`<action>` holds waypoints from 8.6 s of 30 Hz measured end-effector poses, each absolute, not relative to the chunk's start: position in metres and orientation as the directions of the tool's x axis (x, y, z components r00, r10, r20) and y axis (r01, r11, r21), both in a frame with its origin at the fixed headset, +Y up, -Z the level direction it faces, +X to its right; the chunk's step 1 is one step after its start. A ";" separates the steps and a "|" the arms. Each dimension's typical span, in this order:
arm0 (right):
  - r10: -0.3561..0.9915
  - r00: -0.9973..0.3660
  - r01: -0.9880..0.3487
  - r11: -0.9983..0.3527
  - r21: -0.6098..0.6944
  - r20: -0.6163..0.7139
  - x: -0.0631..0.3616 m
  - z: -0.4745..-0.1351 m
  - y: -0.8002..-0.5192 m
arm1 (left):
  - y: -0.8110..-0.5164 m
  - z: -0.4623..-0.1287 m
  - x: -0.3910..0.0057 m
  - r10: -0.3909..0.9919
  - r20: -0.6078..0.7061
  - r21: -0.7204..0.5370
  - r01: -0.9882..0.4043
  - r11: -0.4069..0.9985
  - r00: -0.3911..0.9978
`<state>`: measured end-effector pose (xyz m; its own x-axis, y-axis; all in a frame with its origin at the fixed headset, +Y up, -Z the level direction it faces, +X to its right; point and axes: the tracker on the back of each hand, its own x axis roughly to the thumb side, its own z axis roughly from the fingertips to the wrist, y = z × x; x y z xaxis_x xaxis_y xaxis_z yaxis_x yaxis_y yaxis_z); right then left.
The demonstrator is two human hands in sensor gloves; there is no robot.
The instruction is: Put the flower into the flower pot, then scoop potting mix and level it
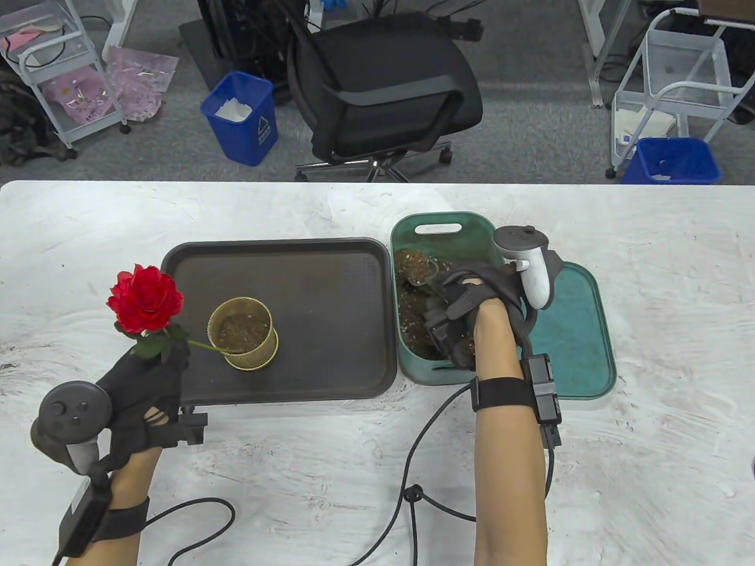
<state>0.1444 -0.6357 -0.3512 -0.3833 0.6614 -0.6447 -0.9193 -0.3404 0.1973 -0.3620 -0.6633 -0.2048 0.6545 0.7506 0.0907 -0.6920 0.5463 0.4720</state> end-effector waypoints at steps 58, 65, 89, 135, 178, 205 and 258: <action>0.349 -0.937 -0.305 -0.837 0.454 0.015 -0.128 -0.329 -0.622 | -0.664 -0.203 -0.360 0.748 0.101 0.468 -0.694 0.547 0.657; 0.094 -0.973 -0.038 -0.965 0.259 0.209 -0.160 -0.307 -0.603 | -0.664 -0.203 -0.359 0.749 0.102 0.467 -0.697 0.545 0.654; 0.311 -0.939 -0.315 -0.949 0.004 -0.147 0.027 -0.286 -0.490 | -0.662 -0.203 -0.359 0.742 0.097 0.472 -0.687 0.553 0.664; 0.478 -0.626 -0.770 -0.503 0.392 -0.617 0.132 -0.361 -0.659 | -0.661 -0.204 -0.360 0.742 0.093 0.471 -0.686 0.554 0.664; 0.822 -0.429 -0.868 -0.262 0.421 -0.374 0.030 -0.320 -0.611 | -0.662 -0.203 -0.360 0.743 0.091 0.472 -0.685 0.554 0.664; 0.448 -0.887 -0.377 -0.844 0.381 0.114 -0.113 -0.291 -0.624 | -0.662 -0.201 -0.357 0.741 0.098 0.469 -0.688 0.554 0.664; 0.406 -0.712 -0.664 -0.654 0.362 -0.573 0.131 -0.401 -0.663 | -0.662 -0.204 -0.361 0.751 0.079 0.470 -0.689 0.552 0.655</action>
